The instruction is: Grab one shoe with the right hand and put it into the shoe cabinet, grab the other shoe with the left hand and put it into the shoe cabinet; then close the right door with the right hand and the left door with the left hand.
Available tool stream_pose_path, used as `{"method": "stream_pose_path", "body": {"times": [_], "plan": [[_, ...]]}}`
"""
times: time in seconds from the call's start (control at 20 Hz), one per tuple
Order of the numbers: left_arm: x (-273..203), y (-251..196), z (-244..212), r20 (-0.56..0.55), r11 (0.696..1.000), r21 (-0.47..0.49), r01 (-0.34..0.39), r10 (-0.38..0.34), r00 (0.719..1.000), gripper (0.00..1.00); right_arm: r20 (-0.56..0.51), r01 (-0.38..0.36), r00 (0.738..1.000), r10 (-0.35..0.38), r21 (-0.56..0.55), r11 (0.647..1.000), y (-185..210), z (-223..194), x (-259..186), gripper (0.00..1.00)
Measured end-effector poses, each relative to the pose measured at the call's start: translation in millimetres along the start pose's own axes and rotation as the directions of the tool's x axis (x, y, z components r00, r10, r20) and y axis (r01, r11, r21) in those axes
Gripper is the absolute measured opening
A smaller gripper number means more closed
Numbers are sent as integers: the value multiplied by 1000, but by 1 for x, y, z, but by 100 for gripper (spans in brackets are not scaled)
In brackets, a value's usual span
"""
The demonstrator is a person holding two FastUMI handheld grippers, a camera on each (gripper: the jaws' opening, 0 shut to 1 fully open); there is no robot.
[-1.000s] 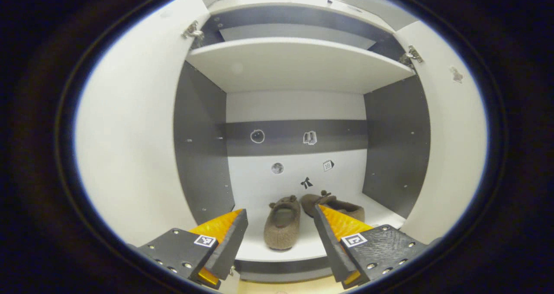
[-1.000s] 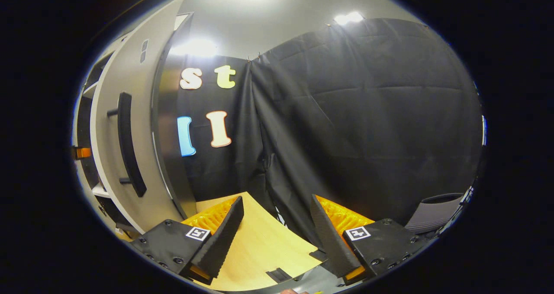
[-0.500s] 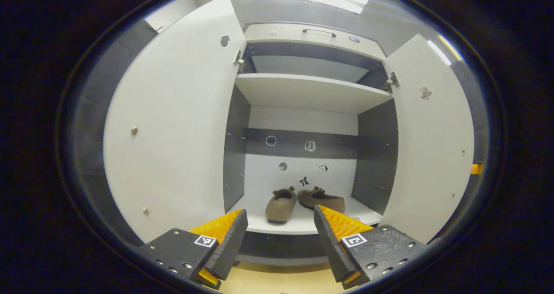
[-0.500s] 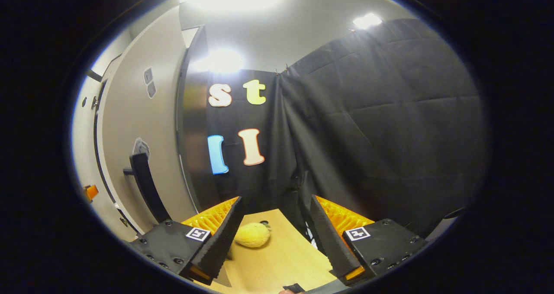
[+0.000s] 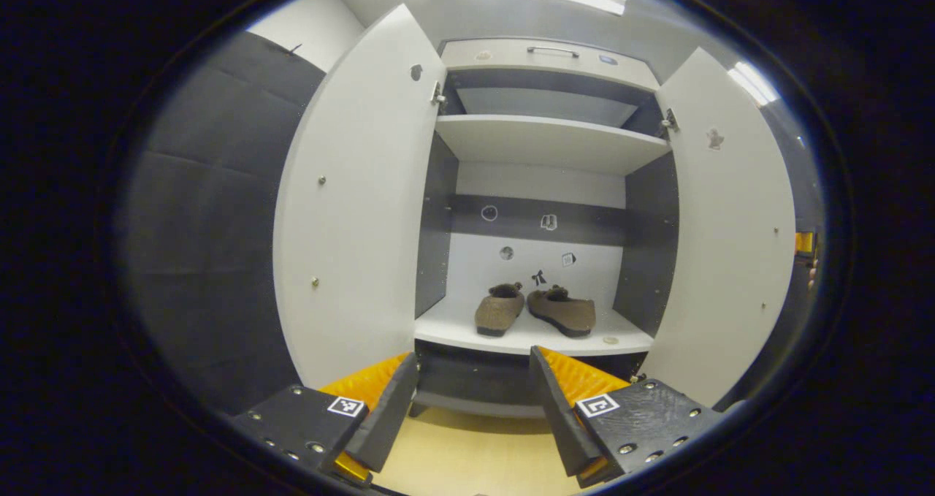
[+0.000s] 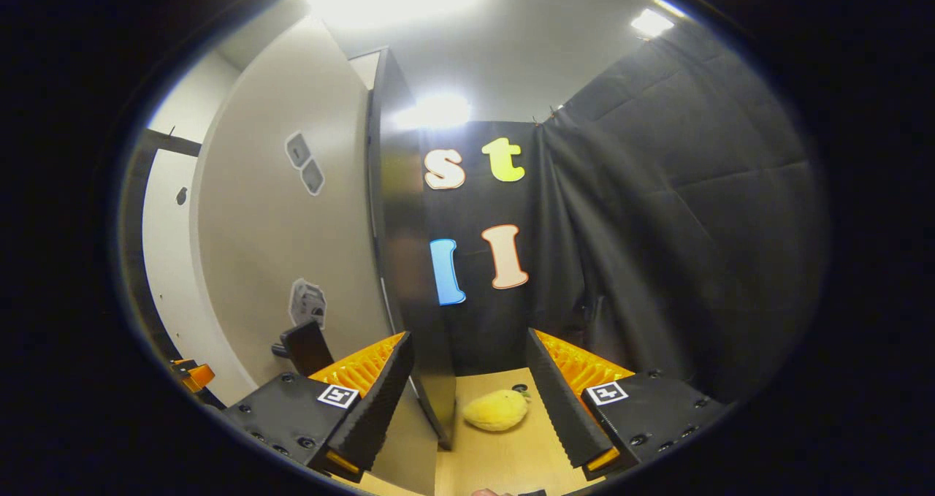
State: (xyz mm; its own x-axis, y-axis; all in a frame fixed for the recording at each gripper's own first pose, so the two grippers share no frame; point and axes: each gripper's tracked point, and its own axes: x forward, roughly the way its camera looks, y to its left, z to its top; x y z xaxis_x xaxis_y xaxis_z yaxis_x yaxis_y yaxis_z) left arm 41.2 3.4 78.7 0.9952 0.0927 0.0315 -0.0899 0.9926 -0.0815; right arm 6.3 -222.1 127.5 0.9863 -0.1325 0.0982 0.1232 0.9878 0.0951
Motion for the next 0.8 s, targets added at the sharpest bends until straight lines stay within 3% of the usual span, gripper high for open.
{"method": "stream_pose_path", "body": {"times": [0.1, 0.15, 0.25, 0.45, 0.55, 0.8], "plan": [[-1, 5, -7, -19, 1000, -3, -3, 3, 1000, 88, 10, 4, 1000, -3, -13, 1000, 3, 1, -2, 95], [0, 8, -13, -41, 1000, -7, -6, 6, 999, 89, 8, 9, 1000, -9, -4, 1000, 4, 2, -2, 89], [2, 10, -19, -64, 1000, -23, 8, -9, 998, 89, -2, 13, 1000, -13, 11, 1000, 10, -1, -3, 96], [2, 16, -21, -65, 999, -25, 26, -28, 997, 92, -2, 39, 999, -39, 3, 999, 20, -1, -5, 96], [2, 22, -22, -64, 999, -27, 32, -34, 997, 89, -2, 42, 999, -42, 0, 999, 32, -3, -6, 96], [-1, 39, -28, -75, 998, -31, 48, -50, 996, 93, -21, -2, 1000, 2, 26, 1000, 80, -11, 2, 96]]}}
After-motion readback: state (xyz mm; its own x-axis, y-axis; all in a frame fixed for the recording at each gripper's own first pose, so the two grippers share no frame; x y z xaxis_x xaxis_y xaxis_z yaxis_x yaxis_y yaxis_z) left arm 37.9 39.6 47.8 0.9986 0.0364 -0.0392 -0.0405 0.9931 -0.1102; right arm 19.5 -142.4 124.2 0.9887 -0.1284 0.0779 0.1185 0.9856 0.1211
